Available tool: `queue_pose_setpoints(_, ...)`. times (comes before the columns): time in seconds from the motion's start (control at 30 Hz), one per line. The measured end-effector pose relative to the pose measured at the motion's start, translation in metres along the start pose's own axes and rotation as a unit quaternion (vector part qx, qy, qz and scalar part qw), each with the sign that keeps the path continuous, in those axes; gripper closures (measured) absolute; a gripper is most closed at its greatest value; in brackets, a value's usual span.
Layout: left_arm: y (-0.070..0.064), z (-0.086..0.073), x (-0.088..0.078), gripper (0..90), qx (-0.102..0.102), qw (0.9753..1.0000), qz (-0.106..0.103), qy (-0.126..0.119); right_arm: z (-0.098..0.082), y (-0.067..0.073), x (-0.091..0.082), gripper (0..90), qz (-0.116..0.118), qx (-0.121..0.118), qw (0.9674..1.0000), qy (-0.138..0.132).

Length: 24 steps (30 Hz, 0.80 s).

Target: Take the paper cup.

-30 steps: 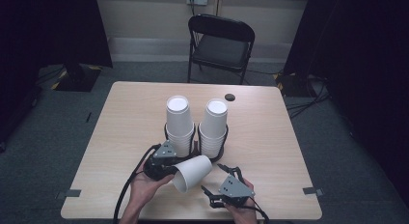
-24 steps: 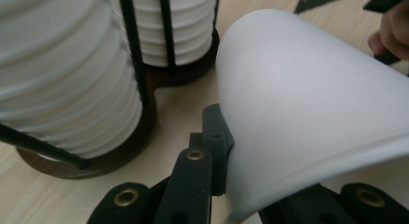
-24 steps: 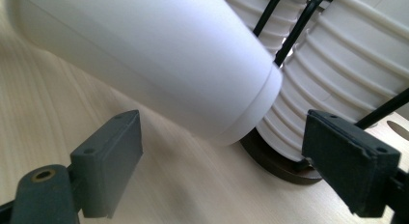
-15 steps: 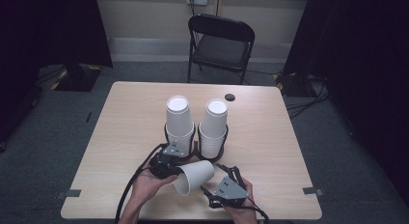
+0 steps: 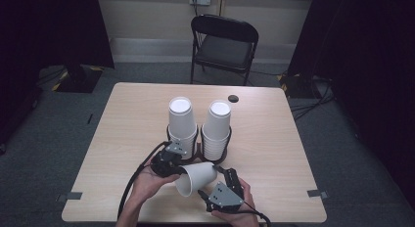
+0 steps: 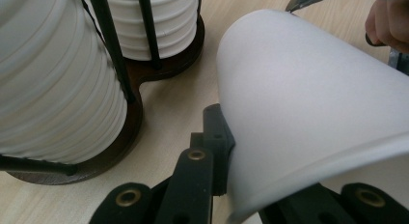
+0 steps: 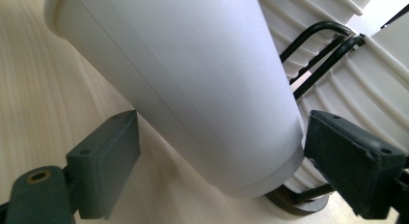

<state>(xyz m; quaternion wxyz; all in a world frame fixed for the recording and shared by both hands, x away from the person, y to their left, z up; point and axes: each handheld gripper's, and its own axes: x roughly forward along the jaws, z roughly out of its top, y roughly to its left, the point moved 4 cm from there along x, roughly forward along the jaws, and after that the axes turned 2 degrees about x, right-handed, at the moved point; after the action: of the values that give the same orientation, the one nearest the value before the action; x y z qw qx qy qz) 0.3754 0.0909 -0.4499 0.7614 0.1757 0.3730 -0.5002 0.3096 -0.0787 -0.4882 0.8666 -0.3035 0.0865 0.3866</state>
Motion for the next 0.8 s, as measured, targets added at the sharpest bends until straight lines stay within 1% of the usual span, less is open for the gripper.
queue_pose_setpoints(0.03, 0.001, 0.001, -0.001, 86.6, 0.012, 0.9998, -0.003, 0.014, 0.001, 0.000, 0.001, 11.3, -0.002, -0.007, 1.0000, 0.004)
queue_pose_setpoints(0.07, 0.001, 0.002, -0.001, 86.6, 0.011, 0.9998, -0.005, 0.016, 0.001, 0.001, 0.002, 10.9, -0.002, -0.017, 0.9998, 0.006)
queue_pose_setpoints(0.1, 0.002, 0.004, -0.001, 86.5, 0.005, 0.9999, -0.009, 0.012, 0.003, 0.001, 0.005, 9.9, -0.009, -0.028, 0.9995, 0.012)
queue_pose_setpoints(0.13, 0.003, 0.005, -0.002, 86.6, 0.001, 0.9999, -0.008, 0.014, 0.005, 0.001, 0.006, 9.7, -0.016, -0.034, 0.9992, 0.013)
queue_pose_setpoints(0.2, 0.003, 0.005, -0.002, 86.5, 0.000, 0.9999, -0.008, 0.012, 0.006, 0.001, 0.007, 9.6, -0.017, -0.035, 0.9991, 0.015)
queue_pose_setpoints(0.23, 0.003, 0.005, -0.003, 86.6, 0.003, 0.9998, -0.015, 0.015, 0.008, 0.002, 0.010, 9.5, -0.025, -0.052, 0.9981, 0.022)
queue_pose_setpoints(0.3, 0.003, 0.006, -0.003, 86.5, 0.004, 0.9997, -0.016, 0.019, 0.010, 0.003, 0.013, 9.4, -0.024, -0.067, 0.9971, 0.026)
queue_pose_setpoints(0.37, 0.001, 0.007, -0.001, 86.5, 0.002, 0.9996, -0.023, 0.014, 0.011, 0.004, 0.016, 9.4, -0.025, -0.076, 0.9964, 0.030)
queue_pose_setpoints(0.43, 0.001, 0.008, -0.001, 86.5, 0.006, 0.9996, -0.023, 0.015, 0.012, 0.004, 0.018, 9.4, -0.023, -0.075, 0.9965, 0.028)
queue_pose_setpoints(0.47, 0.001, 0.008, 0.000, 86.4, 0.004, 0.9997, -0.020, 0.014, 0.014, 0.005, 0.020, 9.6, -0.025, -0.083, 0.9956, 0.035)
queue_pose_setpoints(0.5, 0.001, 0.008, 0.000, 86.4, 0.004, 0.9997, -0.019, 0.015, 0.014, 0.005, 0.020, 9.6, -0.025, -0.083, 0.9956, 0.035)
queue_pose_setpoints(0.53, 0.001, 0.009, 0.000, 86.5, -0.005, 0.9998, -0.021, 0.005, 0.016, 0.004, 0.021, 9.7, -0.018, -0.083, 0.9958, 0.033)
queue_pose_setpoints(0.57, 0.001, 0.009, 0.000, 86.6, -0.005, 0.9998, -0.021, 0.005, 0.016, 0.004, 0.021, 9.7, -0.018, -0.083, 0.9958, 0.033)
queue_pose_setpoints(0.6, 0.000, 0.010, 0.002, 86.6, -0.002, 0.9995, -0.030, 0.004, 0.019, 0.004, 0.022, 10.0, -0.010, -0.083, 0.9962, 0.024)
queue_pose_setpoints(0.63, 0.000, 0.010, 0.002, 86.6, -0.002, 0.9995, -0.030, 0.004, 0.019, 0.004, 0.022, 10.0, -0.010, -0.083, 0.9962, 0.024)
queue_pose_setpoints(0.67, -0.002, 0.011, 0.004, 86.6, -0.001, 0.9995, -0.031, 0.007, 0.022, 0.007, 0.024, 9.9, -0.006, -0.087, 0.9961, 0.019)
queue_pose_setpoints(0.73, -0.002, 0.011, 0.005, 86.6, -0.003, 0.9995, -0.032, 0.006, 0.024, 0.009, 0.024, 9.8, -0.004, -0.088, 0.9959, 0.020)
queue_pose_setpoints(0.77, -0.002, 0.011, 0.007, 86.5, -0.009, 0.9995, -0.031, 0.007, 0.025, 0.011, 0.026, 9.8, -0.001, -0.083, 0.9964, 0.016)
queue_pose_setpoints(0.8, -0.002, 0.011, 0.008, 86.5, -0.008, 0.9994, -0.033, 0.009, 0.025, 0.011, 0.027, 9.9, 0.001, -0.081, 0.9967, 0.014)
